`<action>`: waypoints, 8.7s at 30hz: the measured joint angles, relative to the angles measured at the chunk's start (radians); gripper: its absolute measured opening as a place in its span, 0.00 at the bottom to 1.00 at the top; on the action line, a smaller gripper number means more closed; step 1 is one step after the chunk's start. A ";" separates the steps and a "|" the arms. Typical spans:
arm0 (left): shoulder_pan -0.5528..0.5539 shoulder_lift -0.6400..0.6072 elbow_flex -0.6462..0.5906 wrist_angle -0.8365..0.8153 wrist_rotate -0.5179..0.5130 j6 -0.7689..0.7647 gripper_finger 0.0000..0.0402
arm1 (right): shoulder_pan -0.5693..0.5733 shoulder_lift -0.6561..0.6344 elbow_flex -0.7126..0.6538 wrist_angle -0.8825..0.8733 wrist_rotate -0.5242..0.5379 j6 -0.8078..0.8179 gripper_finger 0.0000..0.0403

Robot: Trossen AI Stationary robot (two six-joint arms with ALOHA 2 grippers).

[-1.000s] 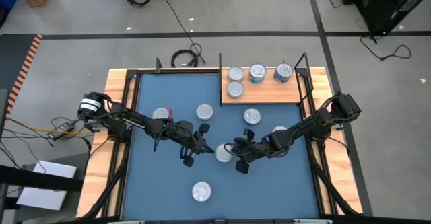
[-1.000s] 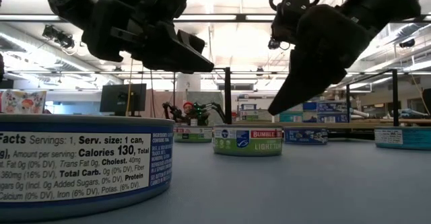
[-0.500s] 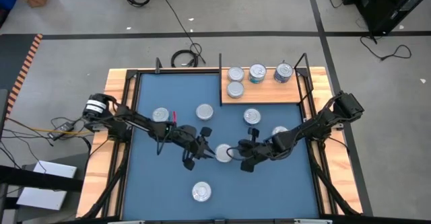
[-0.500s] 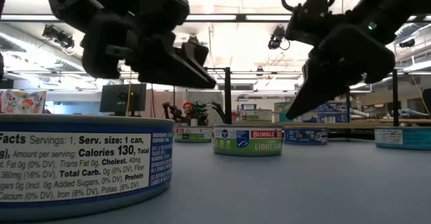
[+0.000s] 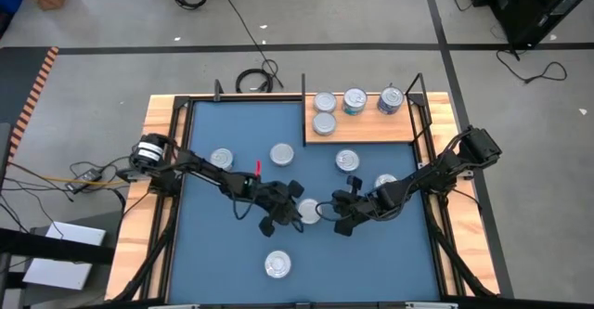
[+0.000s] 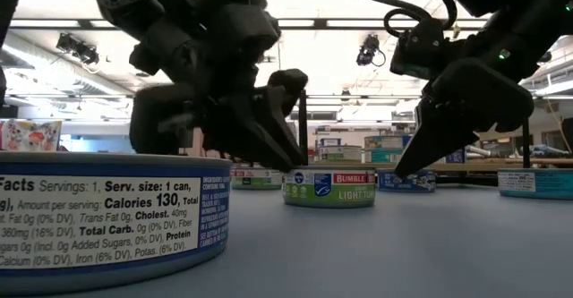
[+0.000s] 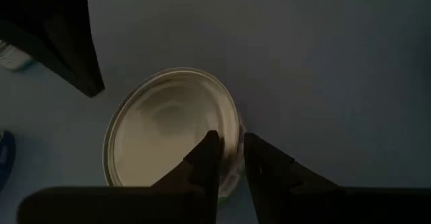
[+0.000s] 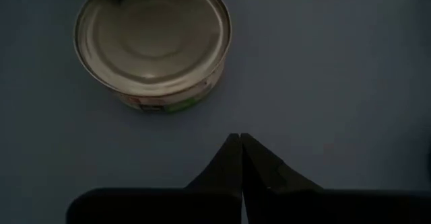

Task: Stack canned seafood by type on shelf
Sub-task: Stack the bottom green tuna can on the green tuna can on the back of the shelf

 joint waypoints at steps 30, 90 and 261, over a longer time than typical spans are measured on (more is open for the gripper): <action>-0.007 -0.025 0.092 -0.127 -0.084 -0.025 0.00 | 0.021 0.000 0.000 0.023 -0.004 -0.015 0.02; 0.223 -0.227 -0.088 0.047 0.048 -0.372 0.00 | 0.029 -0.001 0.007 0.055 -0.003 0.020 0.21; 0.138 -0.305 -0.594 0.773 -0.034 -0.488 0.00 | -0.863 0.080 0.304 0.089 -0.046 -1.181 0.55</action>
